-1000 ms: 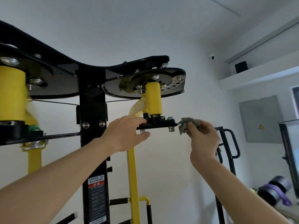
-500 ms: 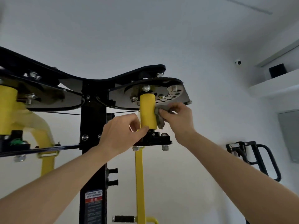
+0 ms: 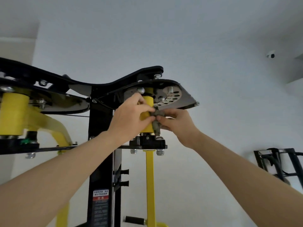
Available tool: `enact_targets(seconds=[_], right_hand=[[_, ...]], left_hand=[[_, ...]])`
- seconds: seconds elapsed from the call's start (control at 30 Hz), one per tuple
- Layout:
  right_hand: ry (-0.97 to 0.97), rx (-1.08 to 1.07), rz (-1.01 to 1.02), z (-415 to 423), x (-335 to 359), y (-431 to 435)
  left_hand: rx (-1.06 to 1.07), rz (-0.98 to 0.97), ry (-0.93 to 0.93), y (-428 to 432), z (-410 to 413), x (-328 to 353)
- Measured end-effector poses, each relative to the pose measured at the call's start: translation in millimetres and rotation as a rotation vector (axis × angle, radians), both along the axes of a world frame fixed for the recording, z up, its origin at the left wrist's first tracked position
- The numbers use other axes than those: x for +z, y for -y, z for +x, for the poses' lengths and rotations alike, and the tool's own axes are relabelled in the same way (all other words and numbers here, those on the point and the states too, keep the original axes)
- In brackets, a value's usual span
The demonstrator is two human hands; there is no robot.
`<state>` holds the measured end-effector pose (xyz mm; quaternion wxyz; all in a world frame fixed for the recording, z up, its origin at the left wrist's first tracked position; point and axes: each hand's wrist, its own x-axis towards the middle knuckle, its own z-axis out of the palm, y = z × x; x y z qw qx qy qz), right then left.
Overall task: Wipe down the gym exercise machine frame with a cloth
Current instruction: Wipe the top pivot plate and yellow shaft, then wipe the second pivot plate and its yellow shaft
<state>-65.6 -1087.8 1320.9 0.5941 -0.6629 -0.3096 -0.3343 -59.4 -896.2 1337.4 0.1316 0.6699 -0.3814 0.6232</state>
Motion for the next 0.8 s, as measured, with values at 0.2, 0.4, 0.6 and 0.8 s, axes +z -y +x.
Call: enact_targets(seconds=[0.2, 0.4, 0.6, 0.8], right_hand=[[-0.018, 0.021, -0.098, -27, -25, 17], [0.108, 0.016, -0.022, -75, -79, -3], [-0.101, -0.130, -0.077, -37, -166, -55], [-0.280, -0.161, -0.106, 16, -214, -115]], left_hand=[[-0.093, 0.072, -0.205, 10, -17, -14], [-0.433, 0.042, -0.494, -5, -60, -56], [-0.356, -0.013, -0.916, -66, -30, -141], [-0.382, -0.290, -1.234, -127, 34, -218]])
